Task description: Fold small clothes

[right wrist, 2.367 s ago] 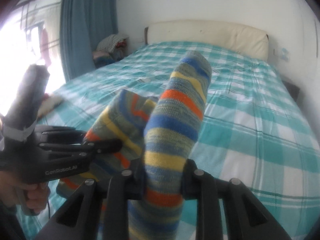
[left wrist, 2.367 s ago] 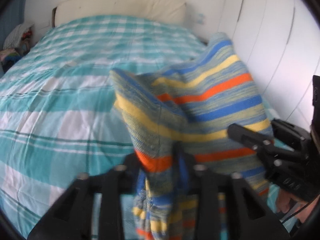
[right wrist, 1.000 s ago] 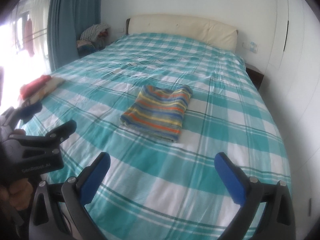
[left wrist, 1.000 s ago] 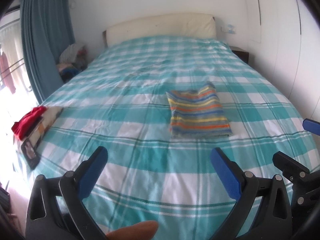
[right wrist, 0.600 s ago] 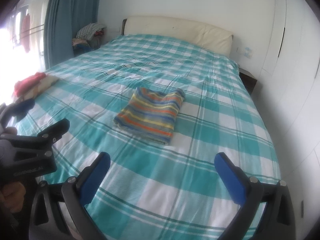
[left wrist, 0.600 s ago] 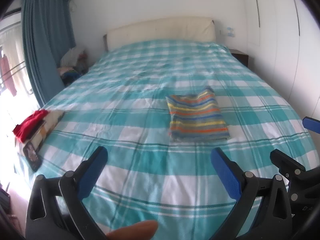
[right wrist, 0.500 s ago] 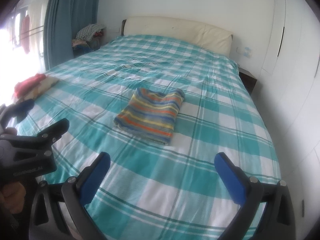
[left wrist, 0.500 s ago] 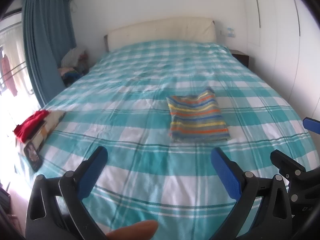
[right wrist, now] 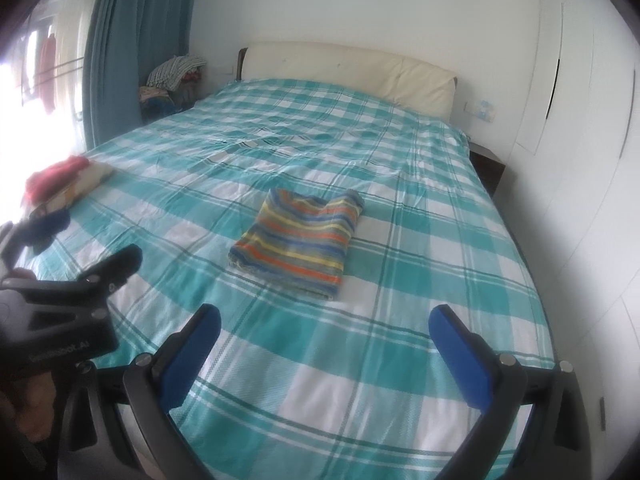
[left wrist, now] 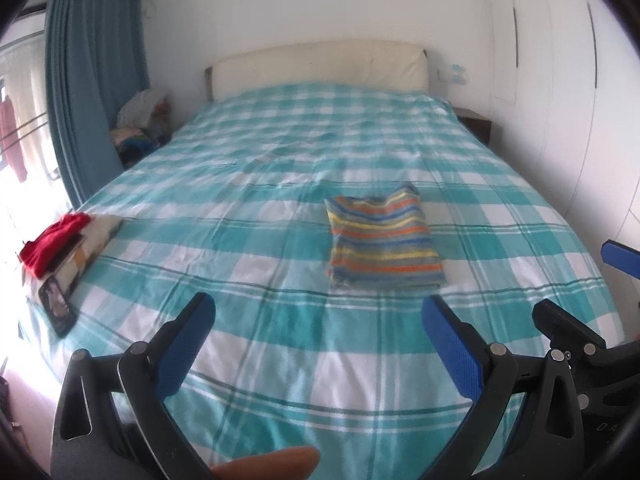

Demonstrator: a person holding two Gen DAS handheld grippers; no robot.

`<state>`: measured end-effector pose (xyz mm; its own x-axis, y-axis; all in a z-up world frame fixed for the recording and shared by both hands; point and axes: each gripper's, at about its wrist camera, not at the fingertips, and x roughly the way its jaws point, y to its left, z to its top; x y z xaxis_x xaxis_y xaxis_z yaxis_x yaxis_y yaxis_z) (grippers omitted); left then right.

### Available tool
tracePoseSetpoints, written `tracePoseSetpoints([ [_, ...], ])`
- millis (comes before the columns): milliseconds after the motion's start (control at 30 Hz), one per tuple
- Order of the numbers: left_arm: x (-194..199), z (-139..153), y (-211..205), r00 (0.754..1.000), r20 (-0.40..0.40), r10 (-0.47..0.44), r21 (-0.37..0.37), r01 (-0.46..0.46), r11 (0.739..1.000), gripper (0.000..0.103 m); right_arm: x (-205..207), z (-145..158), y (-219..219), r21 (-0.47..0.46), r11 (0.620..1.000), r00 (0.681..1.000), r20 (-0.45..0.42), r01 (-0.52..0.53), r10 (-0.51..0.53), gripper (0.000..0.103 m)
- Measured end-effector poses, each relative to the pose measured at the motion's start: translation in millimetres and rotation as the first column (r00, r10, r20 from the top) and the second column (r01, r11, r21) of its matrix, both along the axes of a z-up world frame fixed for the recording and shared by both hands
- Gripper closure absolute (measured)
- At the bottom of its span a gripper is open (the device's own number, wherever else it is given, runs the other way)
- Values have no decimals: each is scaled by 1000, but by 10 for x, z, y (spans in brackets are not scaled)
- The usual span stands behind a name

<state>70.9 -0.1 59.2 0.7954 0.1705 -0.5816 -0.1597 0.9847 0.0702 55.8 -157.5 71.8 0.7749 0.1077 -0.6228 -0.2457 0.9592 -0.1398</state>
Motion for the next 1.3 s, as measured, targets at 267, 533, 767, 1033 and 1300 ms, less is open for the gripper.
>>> tracePoseSetpoints([
  [267,13,-36,-88,1000,-29,-5,-9,5,1000,0,-13,18,-84,-1,999,999,-5,33,-33,1],
  [533,12,-51,-84,999,-48,5,-15,-6,1000,0,-18,7,-124,-7,999,999,-6,52,-52,1],
  [767,13,-49,-113,998,-59,-4,-22,2,1000,0,-19,17,-137,-8,998,998,-3,62,-62,1],
  [1033,19,-15,-127,999,-54,-4,-21,3,1000,0,0,35,-153,-12,998,998,-1,68,-68,1],
  [1300,30,1,-122,999,-54,-1,-20,0,1000,0,-1,39,-148,-12,998,998,-2,69,-69,1],
])
